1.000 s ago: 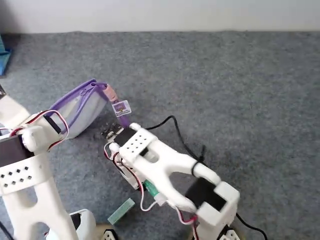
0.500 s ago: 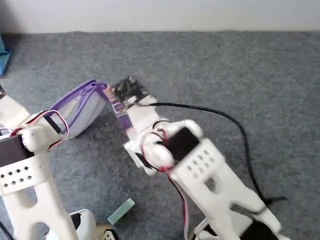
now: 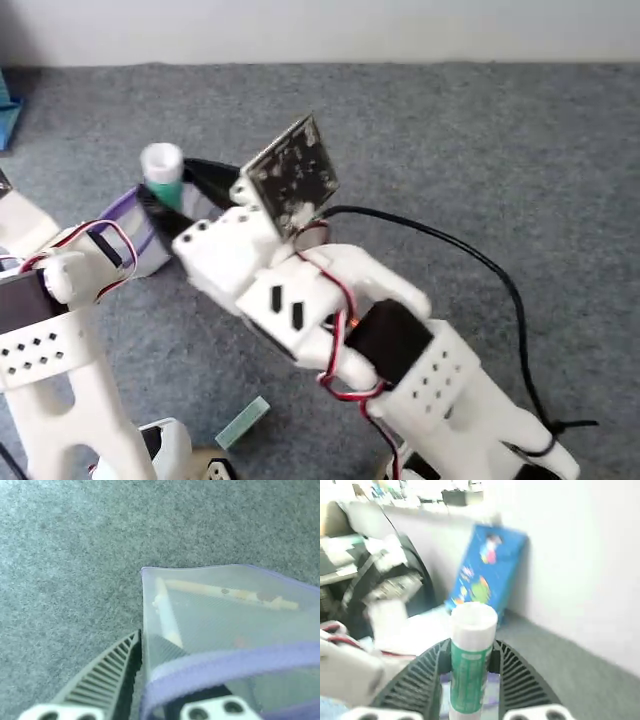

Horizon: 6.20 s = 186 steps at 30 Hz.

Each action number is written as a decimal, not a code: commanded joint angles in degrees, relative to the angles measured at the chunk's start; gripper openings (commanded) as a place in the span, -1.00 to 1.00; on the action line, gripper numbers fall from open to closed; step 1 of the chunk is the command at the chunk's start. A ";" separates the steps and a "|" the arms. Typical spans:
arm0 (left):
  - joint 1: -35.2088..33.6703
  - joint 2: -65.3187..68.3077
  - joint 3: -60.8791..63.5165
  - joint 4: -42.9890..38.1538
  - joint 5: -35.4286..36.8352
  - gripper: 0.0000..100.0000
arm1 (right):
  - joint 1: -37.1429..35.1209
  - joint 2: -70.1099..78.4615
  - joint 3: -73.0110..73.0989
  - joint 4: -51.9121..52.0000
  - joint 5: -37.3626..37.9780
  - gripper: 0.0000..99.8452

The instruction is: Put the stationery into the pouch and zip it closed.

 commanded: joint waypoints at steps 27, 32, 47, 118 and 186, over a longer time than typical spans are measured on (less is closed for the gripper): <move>-0.18 0.62 -1.89 -0.09 0.70 -0.98 | 0.31 6.29 4.13 -10.95 5.89 -0.80; -0.18 0.62 -1.89 -0.09 0.70 -0.98 | 5.76 0.92 4.13 2.95 5.71 -0.84; -0.18 0.62 -1.89 0.00 0.70 -0.98 | 23.16 26.77 2.64 34.42 5.71 -0.70; -0.18 0.44 -1.89 0.26 0.62 -0.98 | 16.48 8.92 -7.03 55.25 -5.36 -0.98; -0.18 0.70 -1.80 -0.18 0.70 -0.98 | 8.92 15.25 3.43 64.31 4.31 -0.64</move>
